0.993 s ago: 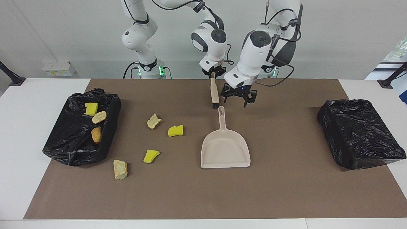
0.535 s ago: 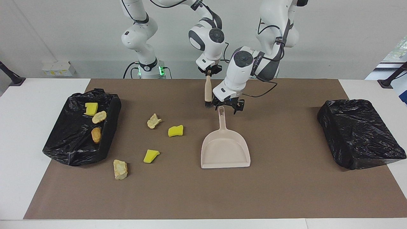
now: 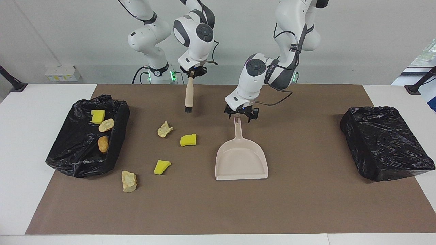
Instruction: Sweep and dump trash in bin
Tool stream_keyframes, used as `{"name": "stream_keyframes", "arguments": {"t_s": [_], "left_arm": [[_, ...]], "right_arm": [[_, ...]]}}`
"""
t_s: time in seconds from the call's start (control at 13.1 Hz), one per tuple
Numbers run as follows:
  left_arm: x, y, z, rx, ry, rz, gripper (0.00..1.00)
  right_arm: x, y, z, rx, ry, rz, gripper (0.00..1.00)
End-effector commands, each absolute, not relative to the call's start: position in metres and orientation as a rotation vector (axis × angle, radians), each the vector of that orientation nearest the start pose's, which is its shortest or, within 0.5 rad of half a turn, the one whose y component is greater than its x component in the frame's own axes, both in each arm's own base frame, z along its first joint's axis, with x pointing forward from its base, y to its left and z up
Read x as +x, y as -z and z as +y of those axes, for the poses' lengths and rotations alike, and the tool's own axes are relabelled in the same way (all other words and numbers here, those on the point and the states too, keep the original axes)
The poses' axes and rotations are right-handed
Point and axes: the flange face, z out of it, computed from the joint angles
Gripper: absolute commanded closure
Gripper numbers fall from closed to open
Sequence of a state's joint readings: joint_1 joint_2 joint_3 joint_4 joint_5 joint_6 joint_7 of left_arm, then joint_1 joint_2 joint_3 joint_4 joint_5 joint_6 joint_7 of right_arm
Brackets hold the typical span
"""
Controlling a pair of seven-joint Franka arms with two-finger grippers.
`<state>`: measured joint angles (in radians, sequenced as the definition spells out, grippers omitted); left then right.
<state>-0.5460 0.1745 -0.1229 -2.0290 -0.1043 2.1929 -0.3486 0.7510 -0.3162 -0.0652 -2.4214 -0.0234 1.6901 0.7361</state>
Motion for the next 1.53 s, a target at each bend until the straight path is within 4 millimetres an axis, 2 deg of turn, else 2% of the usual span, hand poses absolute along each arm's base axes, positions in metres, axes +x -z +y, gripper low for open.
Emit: {"name": "stream_keyframes", "arguments": {"t_s": [0.0, 0.15, 0.31, 0.38, 0.46, 0.69, 0.76, 0.84, 0.92, 1.07, 1.37, 1.45], "left_arm": [[0.455, -0.35, -0.366, -3.211, -0.057, 0.382, 0.0], [0.462, -0.342, -0.373, -3.221, 0.012, 0.4, 0.0], [0.47, -0.346, -0.373, -3.177, 0.069, 0.454, 0.02], [0.47, -0.344, -0.372, -3.163, 0.072, 0.464, 0.17], [0.473, -0.344, -0.37, -3.148, 0.086, 0.478, 0.42], [0.48, -0.357, -0.365, -3.121, 0.131, 0.497, 0.8], [0.483, -0.36, -0.363, -3.122, 0.142, 0.493, 0.88], [0.488, -0.366, -0.362, -3.099, 0.175, 0.516, 0.93], [0.497, -0.37, -0.352, -3.062, 0.212, 0.536, 0.94], [0.498, -0.378, -0.345, -2.95, 0.234, 0.688, 1.0], [0.491, -0.395, -0.317, -2.747, 0.067, 1.107, 1.0], [0.488, -0.397, -0.314, -2.71, 0.038, 1.181, 1.0]], "right_arm": [[0.328, -0.396, 0.206, -3.432, -0.493, -0.015, 1.0], [0.358, -0.392, 0.176, -3.492, -0.459, -0.073, 1.0], [0.388, -0.389, 0.155, -3.522, -0.392, -0.091, 1.0], [0.403, -0.391, 0.151, -3.536, -0.377, -0.072, 1.0], [0.419, -0.395, 0.147, -3.565, -0.348, -0.07, 1.0], [0.474, -0.406, 0.118, -3.629, -0.266, -0.2, 1.0], [0.496, -0.411, 0.105, -3.639, -0.239, -0.214, 1.0], [0.515, -0.415, 0.093, -3.645, -0.237, -0.261, 1.0], [0.533, -0.42, 0.084, -3.643, -0.218, -0.33, 1.0], [0.566, -0.419, 0.065, -3.667, -0.164, -0.433, 1.0], [0.622, -0.385, 0.047, -3.748, -0.062, -0.548, 1.0], [0.63, -0.368, 0.043, -3.777, -0.057, -0.601, 1.0]]}}
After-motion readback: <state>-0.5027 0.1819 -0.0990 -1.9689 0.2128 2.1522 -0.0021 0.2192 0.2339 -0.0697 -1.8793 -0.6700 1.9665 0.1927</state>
